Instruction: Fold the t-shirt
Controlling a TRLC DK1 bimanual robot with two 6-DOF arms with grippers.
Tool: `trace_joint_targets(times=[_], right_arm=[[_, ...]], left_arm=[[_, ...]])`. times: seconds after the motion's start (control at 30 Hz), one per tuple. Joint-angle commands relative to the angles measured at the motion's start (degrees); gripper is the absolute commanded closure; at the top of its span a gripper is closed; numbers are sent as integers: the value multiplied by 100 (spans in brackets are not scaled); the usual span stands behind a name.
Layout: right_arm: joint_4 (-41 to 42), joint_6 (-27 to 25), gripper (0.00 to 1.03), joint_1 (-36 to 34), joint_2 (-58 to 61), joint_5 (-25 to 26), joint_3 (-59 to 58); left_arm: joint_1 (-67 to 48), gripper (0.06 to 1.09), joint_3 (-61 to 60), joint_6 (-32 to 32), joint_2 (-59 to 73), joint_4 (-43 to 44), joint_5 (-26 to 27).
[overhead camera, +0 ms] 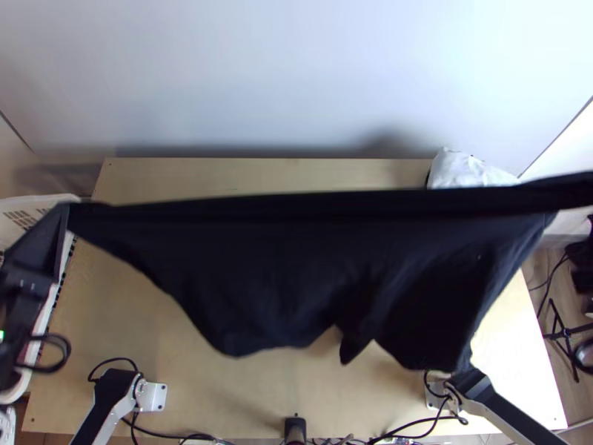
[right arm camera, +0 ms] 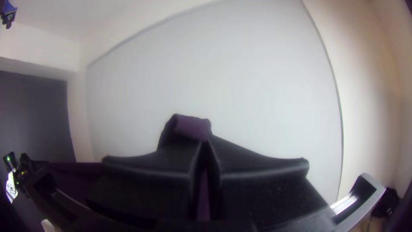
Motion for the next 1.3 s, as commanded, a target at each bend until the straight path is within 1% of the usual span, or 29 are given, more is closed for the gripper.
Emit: trace_joint_targets(times=[0.0,0.13,0.3,0.43,0.5,0.57,0.63,0.7,0.73,0.8,0.87,0.9,1.03,1.1,1.17,1.27], right_arm=[[-1318,758,100,30,-356,-48,137],[-1547,1286,100,21,-602,-259,-672],[-1283,1479,100,153,-769,-470,-2306],[-474,1488,100,205,-602,-742,-3519],[-17,1479,100,214,-330,-979,-3871],[449,1435,100,126,83,-1032,-4090],[1011,1251,100,-243,505,-1252,-4354],[1864,1057,100,-779,945,-1674,-4653],[2286,934,100,-972,1243,-1779,-4750],[3041,644,100,-1289,1990,-1797,-4776],[3771,539,100,-1614,2738,-1823,-4591],[3947,495,100,-1719,3124,-1832,-4389],[4325,521,100,-2045,4601,-1823,-3370],[4351,547,100,-2150,5234,-1823,-2790],[4386,697,100,-2212,5822,-1814,-2218],[4536,732,100,-2238,6605,-1691,-1445]], left_arm=[[48,105,-133,12,-662,-630,110],[100,105,-652,12,-873,-770,172],[109,105,-1328,275,-600,-893,321],[-23,105,-1777,302,76,-647,339],[-243,105,-1944,337,490,-515,330],[-401,105,-2146,451,894,-260,277],[-436,105,-2313,548,1289,82,181],[-445,105,-2436,671,1676,478,102],[-445,105,-2489,724,1896,724,58],[-445,105,-2497,811,2458,1216,-109],[-445,105,-2357,864,3065,1576,-180],[-445,105,-2260,873,3399,1761,-285],[-366,105,-1627,926,4699,2157,-408],[-286,105,-1232,873,5332,2253,-417],[-181,105,-819,750,5921,2367,-426],[-58,105,-177,706,6695,2420,-470]])
